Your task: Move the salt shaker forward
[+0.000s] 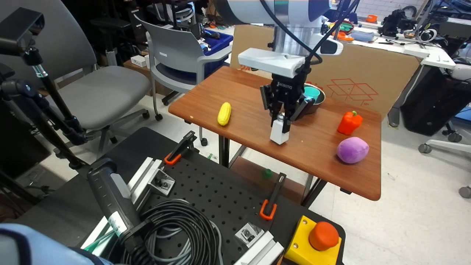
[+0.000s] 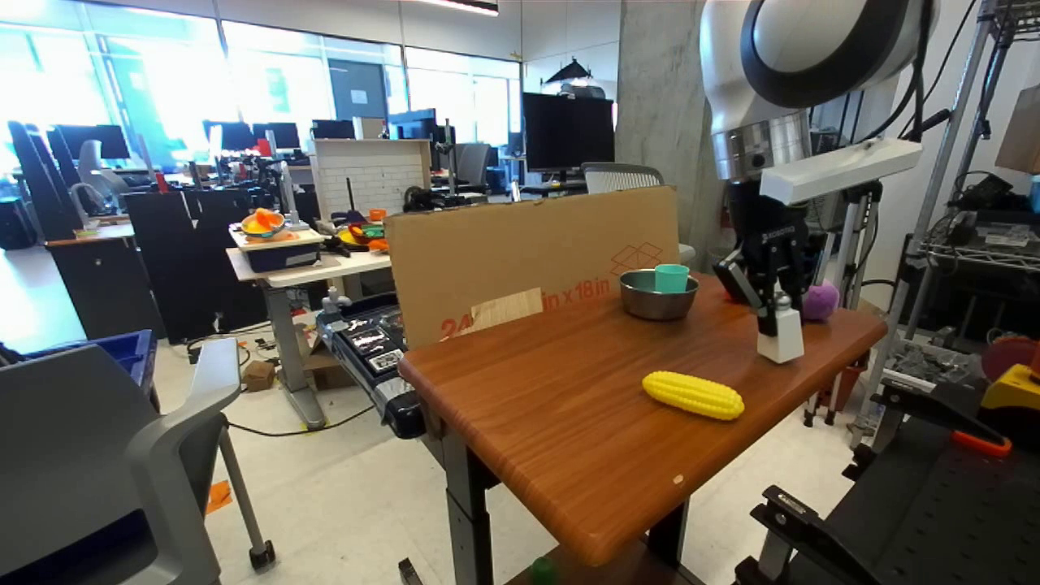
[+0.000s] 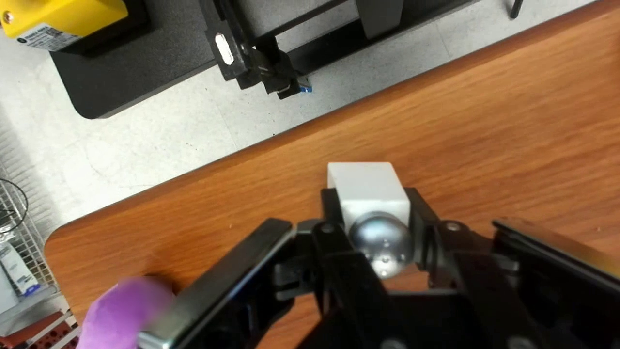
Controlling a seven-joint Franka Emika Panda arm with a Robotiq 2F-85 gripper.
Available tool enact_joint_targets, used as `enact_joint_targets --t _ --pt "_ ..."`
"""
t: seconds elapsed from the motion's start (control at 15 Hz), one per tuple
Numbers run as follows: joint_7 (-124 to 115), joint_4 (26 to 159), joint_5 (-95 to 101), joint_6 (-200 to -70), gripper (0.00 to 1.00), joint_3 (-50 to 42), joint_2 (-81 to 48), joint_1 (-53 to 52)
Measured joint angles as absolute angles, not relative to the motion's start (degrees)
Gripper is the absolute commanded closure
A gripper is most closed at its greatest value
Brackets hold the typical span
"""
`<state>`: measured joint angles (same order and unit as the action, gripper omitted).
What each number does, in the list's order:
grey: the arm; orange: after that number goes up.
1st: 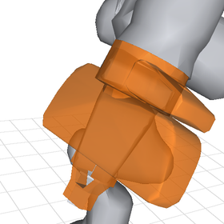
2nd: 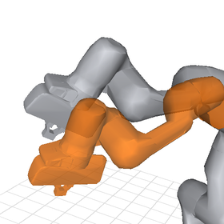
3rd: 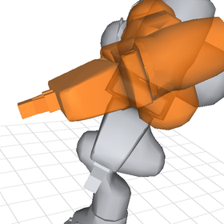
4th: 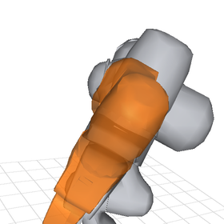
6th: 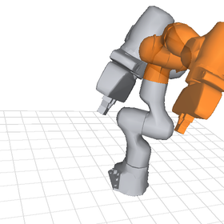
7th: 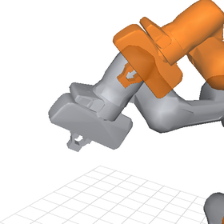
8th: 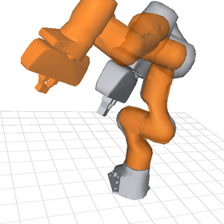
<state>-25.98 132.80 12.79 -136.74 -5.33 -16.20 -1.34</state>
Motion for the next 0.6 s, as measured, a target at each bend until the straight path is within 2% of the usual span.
enact_joint_targets --t 0.33,0.4,0.6 --pt "-25.2 133.6 12.8 -137.2 0.05 -5.8 -15.6 -1.3" --pt "-25.0 133.6 12.7 -137.2 0.0 -5.8 -15.1 -1.3" --pt "-23.1 132.9 11.3 -134.1 0.0 -5.3 -12.1 -1.4"
